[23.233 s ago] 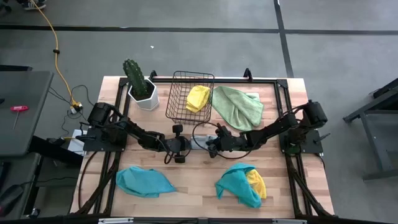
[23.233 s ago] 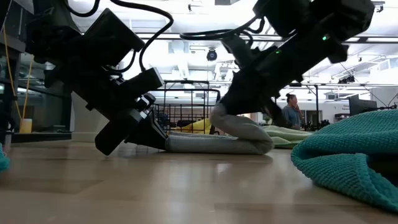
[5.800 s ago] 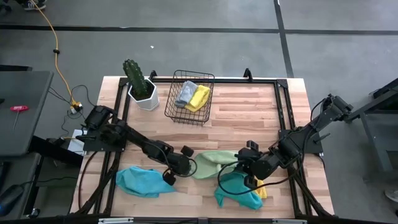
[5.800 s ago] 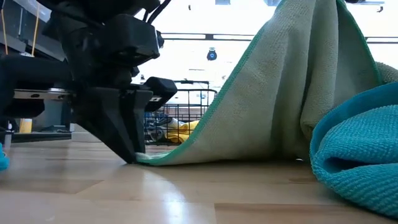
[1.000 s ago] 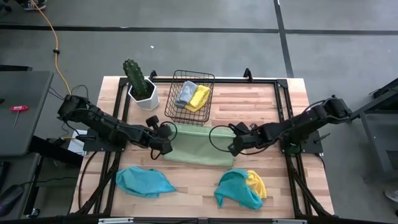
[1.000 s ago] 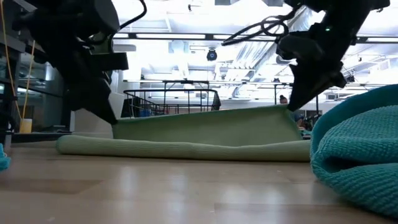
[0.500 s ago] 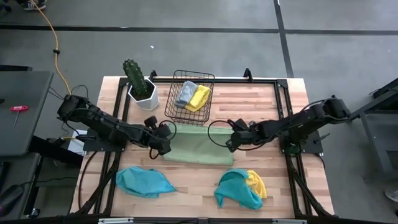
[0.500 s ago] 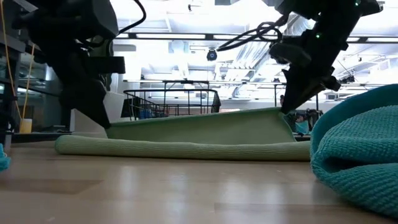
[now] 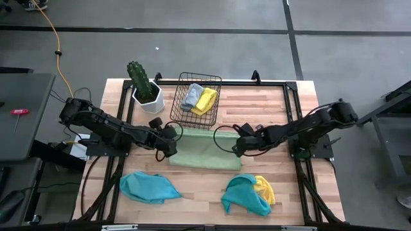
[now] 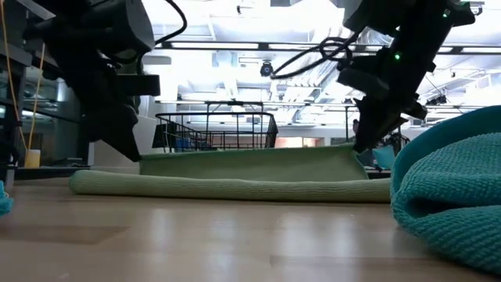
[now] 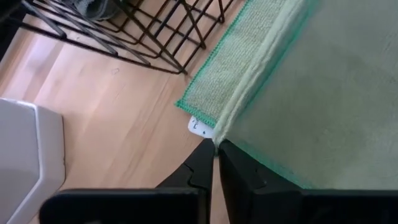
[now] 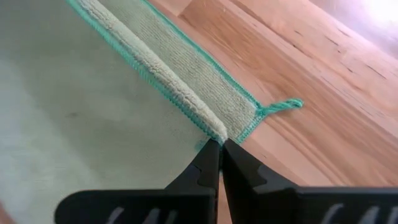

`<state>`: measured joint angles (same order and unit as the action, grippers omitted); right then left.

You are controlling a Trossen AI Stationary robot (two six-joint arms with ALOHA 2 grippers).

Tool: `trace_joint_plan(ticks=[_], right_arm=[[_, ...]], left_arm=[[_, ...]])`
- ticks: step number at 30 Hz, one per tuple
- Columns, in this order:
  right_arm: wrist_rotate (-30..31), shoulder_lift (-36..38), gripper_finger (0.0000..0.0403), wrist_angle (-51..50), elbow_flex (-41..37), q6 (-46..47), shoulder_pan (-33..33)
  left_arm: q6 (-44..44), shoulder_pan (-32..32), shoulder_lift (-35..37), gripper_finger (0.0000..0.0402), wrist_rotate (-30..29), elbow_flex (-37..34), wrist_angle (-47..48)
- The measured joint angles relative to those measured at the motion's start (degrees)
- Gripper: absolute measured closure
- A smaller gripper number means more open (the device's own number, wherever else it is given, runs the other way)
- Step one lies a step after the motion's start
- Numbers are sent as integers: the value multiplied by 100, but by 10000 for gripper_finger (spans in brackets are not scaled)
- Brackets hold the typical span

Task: Fold microfiber towels
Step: Fold the green microfiber cloth

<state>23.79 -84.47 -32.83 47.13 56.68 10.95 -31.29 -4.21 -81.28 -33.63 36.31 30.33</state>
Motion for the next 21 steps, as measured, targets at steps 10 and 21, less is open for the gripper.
trace_joint_plan(ticks=[10,21], right_arm=[[220,-114,344,74,-8,-341,-253],[1027,275,210,-131,-8,-1106,-305]], left_arm=[[306,139,-2,343,-170,-11,6],[981,166,560,277,-373,4,51]])
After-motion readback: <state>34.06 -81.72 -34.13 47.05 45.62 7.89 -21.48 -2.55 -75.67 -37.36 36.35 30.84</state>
